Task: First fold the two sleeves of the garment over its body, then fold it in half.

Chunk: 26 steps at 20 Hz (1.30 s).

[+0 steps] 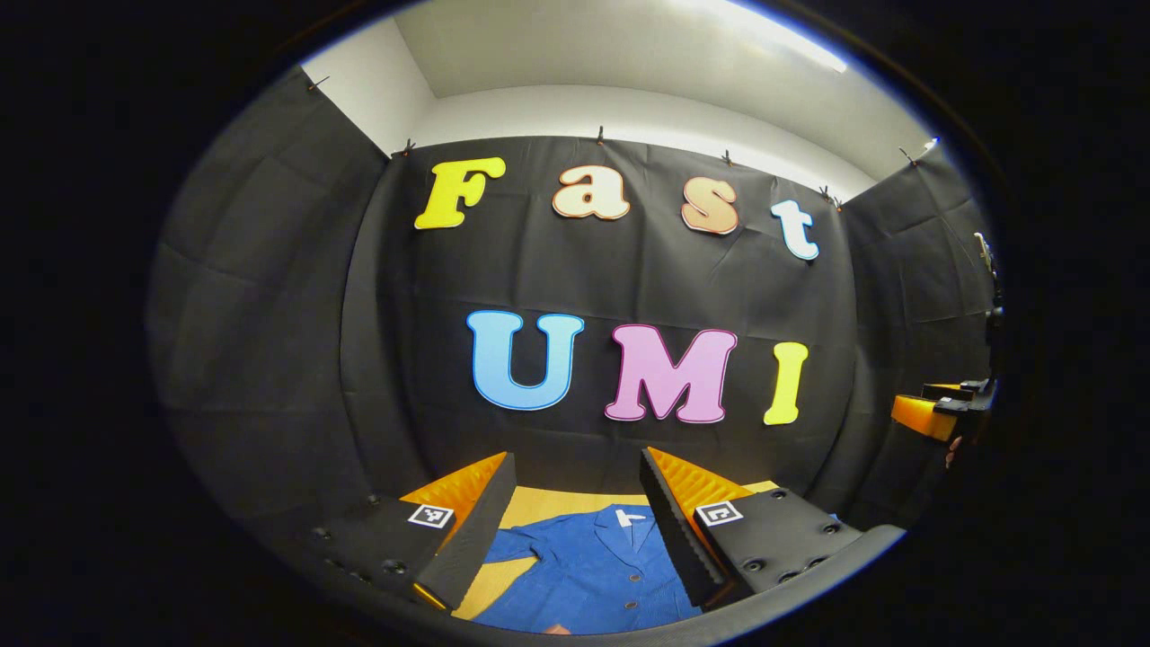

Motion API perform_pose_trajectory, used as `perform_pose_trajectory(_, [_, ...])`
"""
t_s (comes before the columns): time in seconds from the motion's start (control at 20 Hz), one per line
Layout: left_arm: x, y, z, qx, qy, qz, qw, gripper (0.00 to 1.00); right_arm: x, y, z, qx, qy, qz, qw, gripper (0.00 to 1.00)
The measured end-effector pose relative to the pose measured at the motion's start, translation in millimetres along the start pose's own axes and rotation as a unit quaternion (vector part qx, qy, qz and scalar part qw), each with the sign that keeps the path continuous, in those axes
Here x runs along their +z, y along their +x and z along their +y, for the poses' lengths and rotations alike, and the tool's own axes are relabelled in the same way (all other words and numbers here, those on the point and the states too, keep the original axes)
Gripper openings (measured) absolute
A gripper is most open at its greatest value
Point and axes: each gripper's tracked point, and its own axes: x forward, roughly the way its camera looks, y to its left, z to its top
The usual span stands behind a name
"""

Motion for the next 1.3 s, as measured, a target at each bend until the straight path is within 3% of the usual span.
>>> perform_pose_trajectory(1.05, [3, -2, -2, -0.001, 0.009, -0.005, 1.000, 0.80, -5, 7, -10, -0.010, -0.002, -0.001, 1.000, 0.99])
perform_pose_trajectory(1.2, [1, -3, -3, -0.001, 0.010, -0.004, 1.000, 0.80, -19, 12, -18, -0.011, -0.011, -0.010, 1.000, 0.95])
perform_pose_trajectory(1.3, [-2, -5, -3, -0.002, 0.009, -0.004, 1.000, 0.80, -48, 17, -33, -0.016, -0.023, 0.002, 1.000, 0.98])
